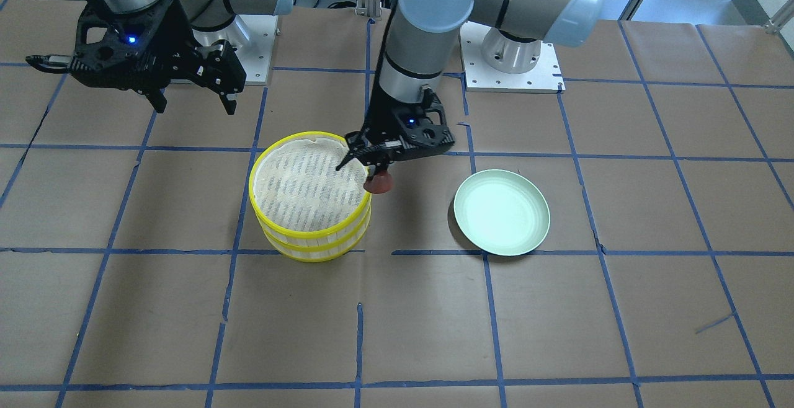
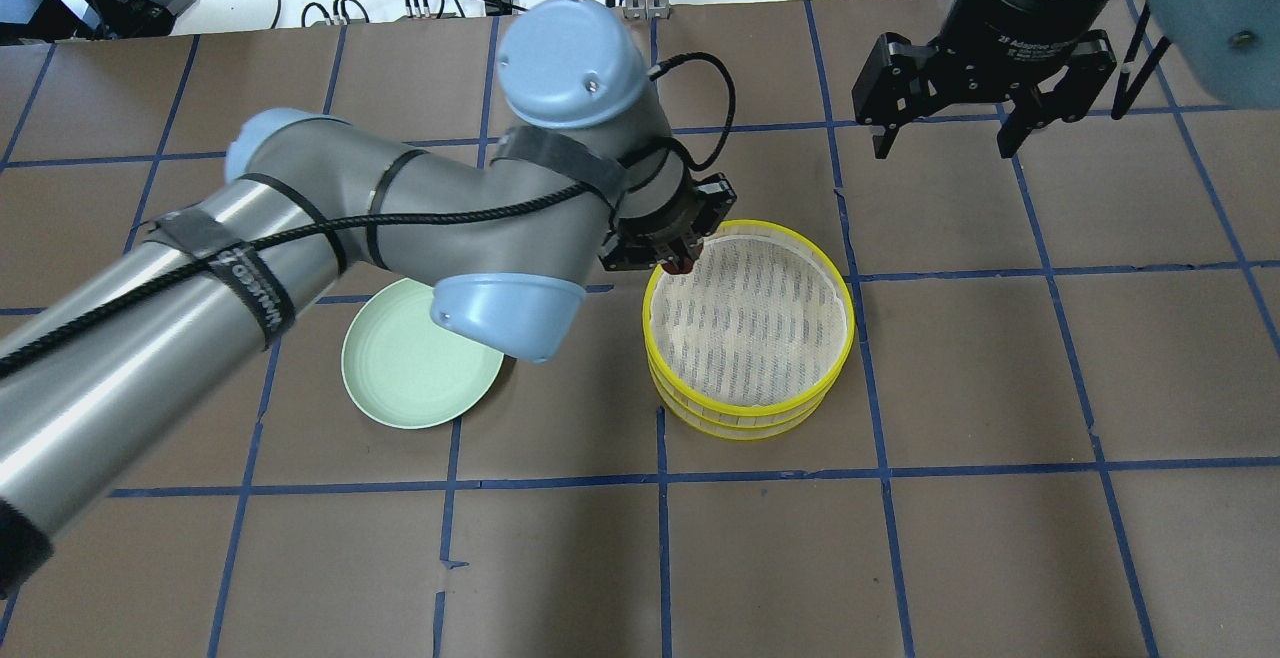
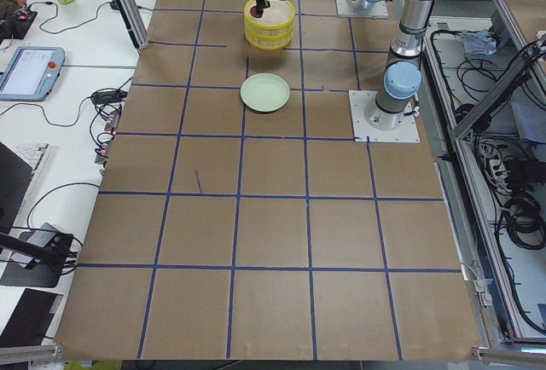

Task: Place buns in different layers of steamer
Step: 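Carry the brown bun into the top steamer tier and open the left gripper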

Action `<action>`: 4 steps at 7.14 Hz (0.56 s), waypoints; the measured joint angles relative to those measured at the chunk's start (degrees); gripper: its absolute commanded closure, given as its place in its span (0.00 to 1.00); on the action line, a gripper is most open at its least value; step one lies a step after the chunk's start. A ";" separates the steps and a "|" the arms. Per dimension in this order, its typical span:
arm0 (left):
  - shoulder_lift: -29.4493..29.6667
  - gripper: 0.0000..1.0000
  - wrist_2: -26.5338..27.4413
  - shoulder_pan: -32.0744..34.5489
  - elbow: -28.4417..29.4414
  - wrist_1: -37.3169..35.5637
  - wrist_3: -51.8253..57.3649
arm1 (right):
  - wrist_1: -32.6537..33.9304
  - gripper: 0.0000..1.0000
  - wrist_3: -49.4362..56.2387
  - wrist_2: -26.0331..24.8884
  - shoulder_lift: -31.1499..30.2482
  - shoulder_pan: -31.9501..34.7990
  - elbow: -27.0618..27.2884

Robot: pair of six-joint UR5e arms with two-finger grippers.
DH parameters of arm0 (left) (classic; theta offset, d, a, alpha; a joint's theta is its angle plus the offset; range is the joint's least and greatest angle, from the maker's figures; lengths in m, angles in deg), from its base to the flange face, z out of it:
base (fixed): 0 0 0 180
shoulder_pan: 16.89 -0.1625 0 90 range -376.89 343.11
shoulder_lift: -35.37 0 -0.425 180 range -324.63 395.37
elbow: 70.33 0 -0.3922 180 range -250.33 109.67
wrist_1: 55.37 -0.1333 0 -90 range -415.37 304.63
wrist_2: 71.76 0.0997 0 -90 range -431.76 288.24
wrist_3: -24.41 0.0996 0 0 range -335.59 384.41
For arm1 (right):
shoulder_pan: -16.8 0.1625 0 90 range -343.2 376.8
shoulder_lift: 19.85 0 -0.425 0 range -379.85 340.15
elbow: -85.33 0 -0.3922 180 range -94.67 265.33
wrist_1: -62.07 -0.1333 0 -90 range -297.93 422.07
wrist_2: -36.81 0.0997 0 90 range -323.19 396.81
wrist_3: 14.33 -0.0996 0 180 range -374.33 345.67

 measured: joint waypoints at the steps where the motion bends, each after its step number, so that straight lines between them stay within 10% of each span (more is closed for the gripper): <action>1: 2.74 0.00 0.02 1.29 0.14 -2.97 -2.21 | -0.14 0.00 0.11 -0.95 -0.18 0.02 0.01; 4: 3.77 0.00 0.51 2.19 0.31 -5.25 -1.92 | 0.24 0.00 -0.03 -1.20 -0.25 0.00 0.47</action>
